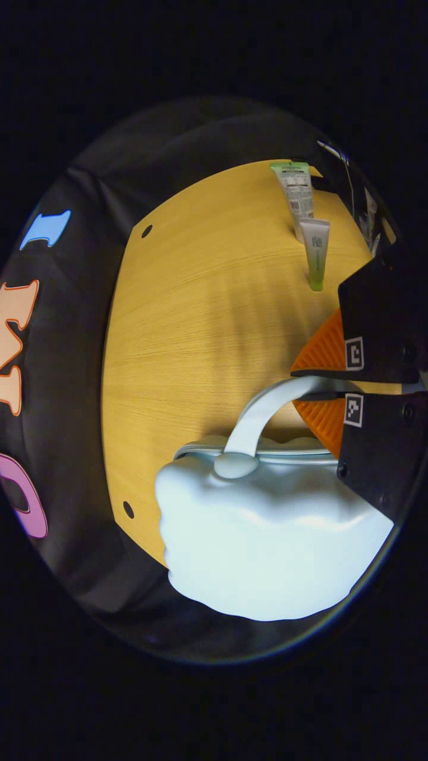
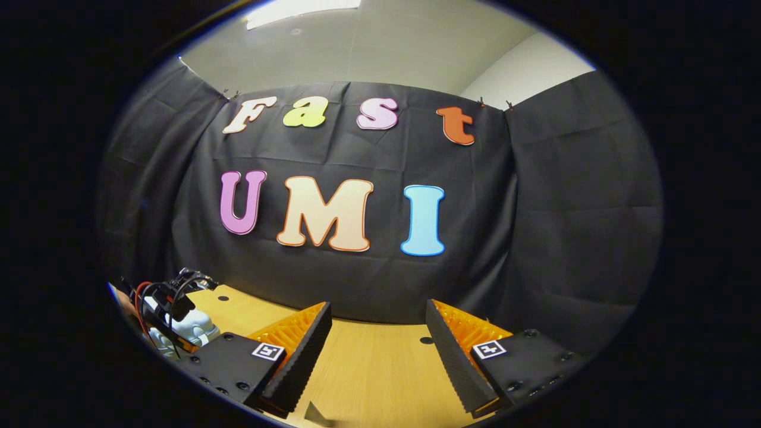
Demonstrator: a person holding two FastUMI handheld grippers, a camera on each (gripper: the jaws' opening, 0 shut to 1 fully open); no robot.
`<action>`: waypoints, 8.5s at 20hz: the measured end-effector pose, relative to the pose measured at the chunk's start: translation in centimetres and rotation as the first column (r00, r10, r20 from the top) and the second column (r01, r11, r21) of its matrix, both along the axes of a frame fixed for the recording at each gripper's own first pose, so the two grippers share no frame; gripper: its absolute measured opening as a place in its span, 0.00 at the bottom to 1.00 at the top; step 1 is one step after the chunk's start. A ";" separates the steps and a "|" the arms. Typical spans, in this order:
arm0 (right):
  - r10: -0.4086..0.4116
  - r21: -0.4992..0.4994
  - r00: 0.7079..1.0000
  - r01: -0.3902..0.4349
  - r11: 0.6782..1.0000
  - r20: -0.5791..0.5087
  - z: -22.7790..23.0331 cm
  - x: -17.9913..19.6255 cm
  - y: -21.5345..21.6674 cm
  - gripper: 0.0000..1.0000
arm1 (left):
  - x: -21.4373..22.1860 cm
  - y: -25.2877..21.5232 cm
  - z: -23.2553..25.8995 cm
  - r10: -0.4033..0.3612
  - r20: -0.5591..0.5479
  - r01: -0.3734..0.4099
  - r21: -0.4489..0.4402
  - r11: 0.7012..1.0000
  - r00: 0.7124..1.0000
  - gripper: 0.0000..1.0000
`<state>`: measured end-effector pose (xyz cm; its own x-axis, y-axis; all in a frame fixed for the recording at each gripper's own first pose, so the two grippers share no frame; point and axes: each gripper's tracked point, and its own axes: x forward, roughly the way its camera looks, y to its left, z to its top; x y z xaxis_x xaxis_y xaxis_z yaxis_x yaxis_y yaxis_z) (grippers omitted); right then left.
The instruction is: First open the suitcase, pack the skin care products into it, and then close the suitcase.
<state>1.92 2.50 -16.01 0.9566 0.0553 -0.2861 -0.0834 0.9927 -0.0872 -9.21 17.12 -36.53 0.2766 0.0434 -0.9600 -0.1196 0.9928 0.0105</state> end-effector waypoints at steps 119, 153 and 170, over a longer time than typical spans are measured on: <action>0.364 0.127 0.886 -0.341 0.931 -0.288 -16.6 -14.5 3.6 0.99 | -1.7 -11.1 1.0 -0.178 0.470 0.177 0.047 0.983 0.864 0.15; 0.632 0.530 0.529 -0.355 0.771 -0.566 -20.1 -17.4 30.5 0.33 | -10.2 17.1 -1.8 0.069 0.097 -0.084 0.162 0.983 0.993 0.16; 0.559 0.494 0.287 -0.270 0.827 -0.778 -28.8 -23.6 42.3 0.28 | -6.5 23.0 5.7 0.032 0.380 -0.028 -0.018 0.999 0.925 0.87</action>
<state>-21.67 44.77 -44.79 -0.0029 0.5607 -0.8280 -0.3720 0.7680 0.5214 -15.69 40.14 -30.88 0.6195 0.0468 -0.7836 -0.1420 0.9884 -0.0532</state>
